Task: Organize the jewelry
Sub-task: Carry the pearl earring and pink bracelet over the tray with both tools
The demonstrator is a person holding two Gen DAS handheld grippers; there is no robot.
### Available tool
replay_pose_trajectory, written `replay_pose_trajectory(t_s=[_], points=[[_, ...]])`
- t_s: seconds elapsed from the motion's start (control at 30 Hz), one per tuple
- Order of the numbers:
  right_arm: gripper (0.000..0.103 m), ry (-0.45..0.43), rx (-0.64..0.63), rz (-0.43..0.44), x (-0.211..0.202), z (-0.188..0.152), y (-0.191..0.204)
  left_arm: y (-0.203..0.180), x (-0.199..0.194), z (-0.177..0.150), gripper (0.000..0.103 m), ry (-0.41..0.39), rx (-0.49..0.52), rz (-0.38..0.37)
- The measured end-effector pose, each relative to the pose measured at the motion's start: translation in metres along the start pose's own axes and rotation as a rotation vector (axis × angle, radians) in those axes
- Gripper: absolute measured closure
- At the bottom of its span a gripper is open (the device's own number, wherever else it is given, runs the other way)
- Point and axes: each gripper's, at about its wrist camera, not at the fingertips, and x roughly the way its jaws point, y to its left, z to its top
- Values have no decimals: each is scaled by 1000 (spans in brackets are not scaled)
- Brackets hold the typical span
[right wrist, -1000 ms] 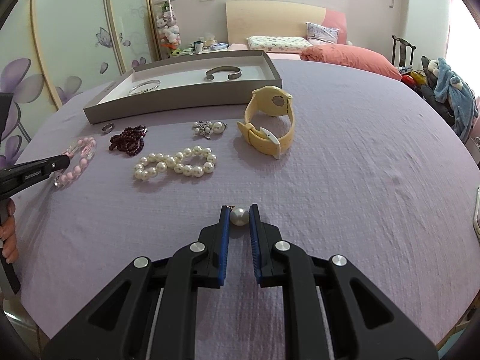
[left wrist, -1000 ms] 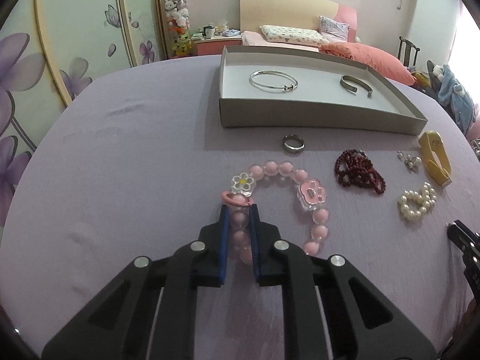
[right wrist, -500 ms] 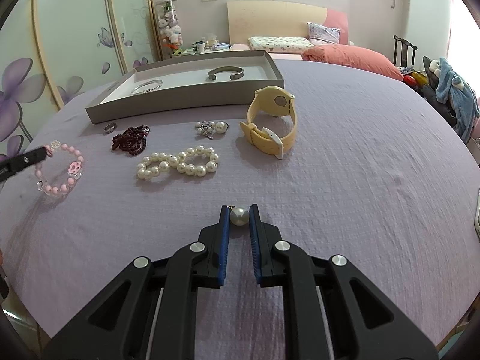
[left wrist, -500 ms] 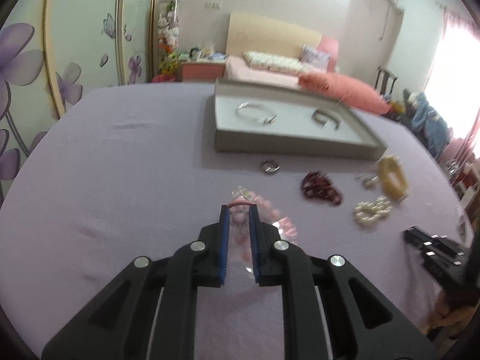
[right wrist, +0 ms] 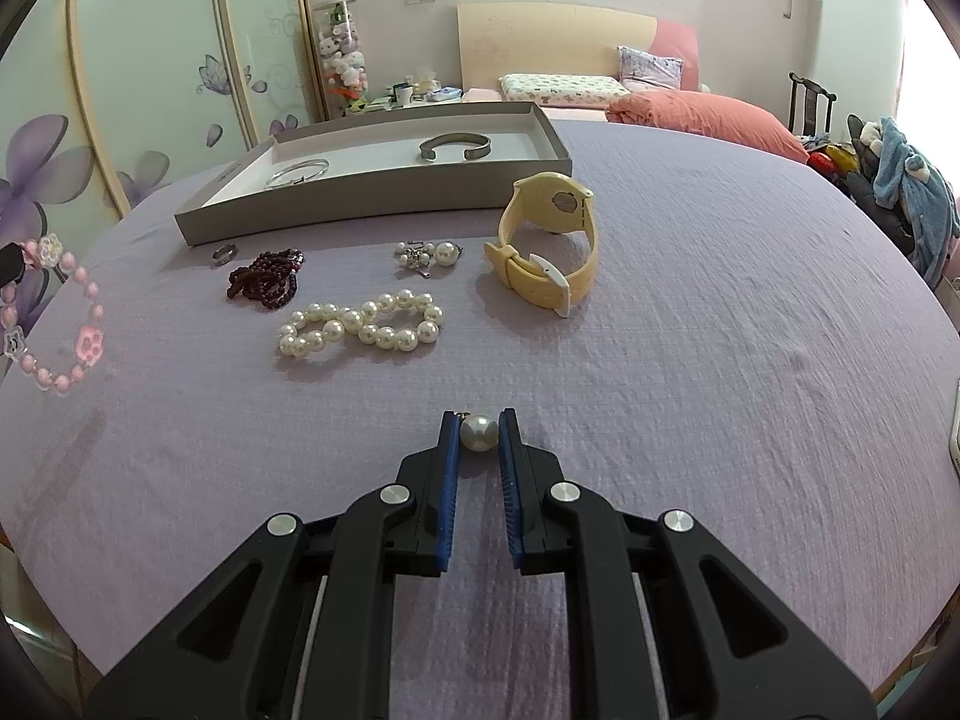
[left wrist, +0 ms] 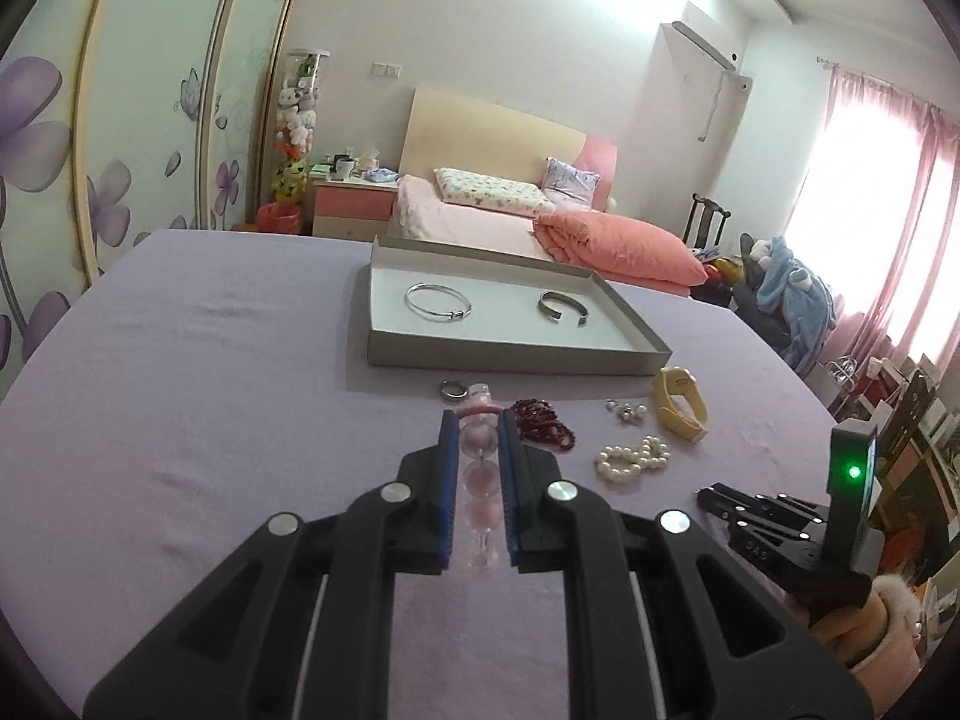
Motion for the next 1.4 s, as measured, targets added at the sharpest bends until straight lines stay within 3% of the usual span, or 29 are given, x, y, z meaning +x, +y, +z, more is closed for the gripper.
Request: replay_pose_trajectory(t_s=[0.53,1.1,1.4], points=[[89,-40,3,41,-9,2,4,7,0,-6,89,8,-22,-10],[89,-344,5,83,-46,71,18,-8,6,24,89,-86,13,-14],[89,-479,8,85,-38,122,26,-20,36,71,89,-154,42,-13]])
